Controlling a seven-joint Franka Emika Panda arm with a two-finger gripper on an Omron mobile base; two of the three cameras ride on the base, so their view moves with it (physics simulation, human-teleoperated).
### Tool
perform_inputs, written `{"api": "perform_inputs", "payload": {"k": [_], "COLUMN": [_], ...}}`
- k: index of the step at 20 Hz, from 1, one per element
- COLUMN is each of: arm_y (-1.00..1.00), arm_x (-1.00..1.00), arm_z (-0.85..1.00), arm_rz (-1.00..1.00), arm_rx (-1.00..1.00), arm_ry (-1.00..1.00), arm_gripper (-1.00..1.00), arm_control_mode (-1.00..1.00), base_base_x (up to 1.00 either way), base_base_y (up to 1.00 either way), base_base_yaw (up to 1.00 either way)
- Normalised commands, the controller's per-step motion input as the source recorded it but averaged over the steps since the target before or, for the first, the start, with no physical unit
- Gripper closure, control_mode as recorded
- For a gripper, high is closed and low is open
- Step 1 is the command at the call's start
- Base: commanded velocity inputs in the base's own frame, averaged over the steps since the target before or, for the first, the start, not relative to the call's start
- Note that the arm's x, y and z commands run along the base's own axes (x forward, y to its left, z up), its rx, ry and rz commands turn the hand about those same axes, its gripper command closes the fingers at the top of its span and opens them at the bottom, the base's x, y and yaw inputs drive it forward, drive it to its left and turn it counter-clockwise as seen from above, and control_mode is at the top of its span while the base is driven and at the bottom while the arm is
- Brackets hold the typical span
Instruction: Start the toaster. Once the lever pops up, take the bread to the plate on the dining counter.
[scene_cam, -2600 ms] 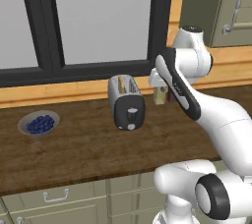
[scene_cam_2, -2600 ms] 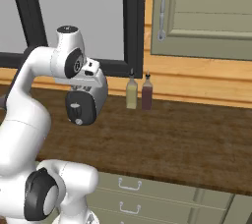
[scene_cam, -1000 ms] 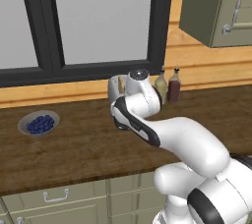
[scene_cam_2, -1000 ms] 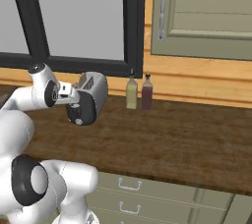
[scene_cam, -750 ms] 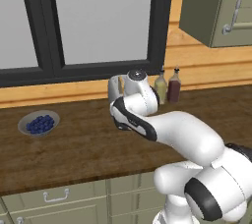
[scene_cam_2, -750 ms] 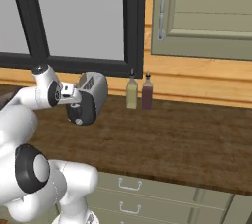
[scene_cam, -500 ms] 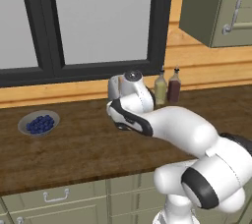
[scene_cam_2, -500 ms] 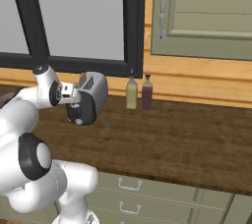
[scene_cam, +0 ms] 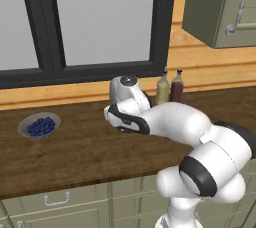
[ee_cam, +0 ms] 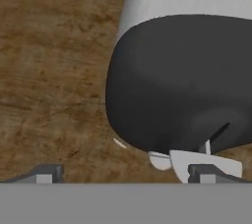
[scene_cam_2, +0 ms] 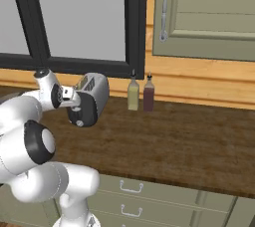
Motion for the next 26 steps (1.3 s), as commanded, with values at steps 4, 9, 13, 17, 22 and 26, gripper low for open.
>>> {"api": "perform_inputs", "payload": {"k": [4, 9, 13, 17, 22, 26], "arm_y": [0.00, 0.00, 0.00, 0.00, 0.00, -0.14], "arm_x": [0.07, 0.02, -0.11, -0.04, -0.61, -0.93], "arm_z": [-0.33, -0.51, -0.82, -0.83, 0.15, 1.00], "arm_rz": [0.00, 0.00, 0.04, 0.05, 0.03, 0.00], "arm_rx": [0.00, 0.00, -0.03, -0.07, 0.04, 0.23], "arm_ry": [0.00, 0.00, 0.00, -0.02, -0.12, -0.12], "arm_gripper": [-1.00, -1.00, -1.00, -1.00, -1.00, -1.00], "arm_control_mode": [-1.00, -1.00, -1.00, -1.00, -1.00, -1.00], "base_base_x": [0.00, 0.00, 0.00, 0.00, 0.00, 0.00], "base_base_y": [0.00, 0.00, 0.00, 0.00, 0.00, 0.00], "base_base_yaw": [0.00, 0.00, 0.00, 0.00, 0.00, 0.00]}}
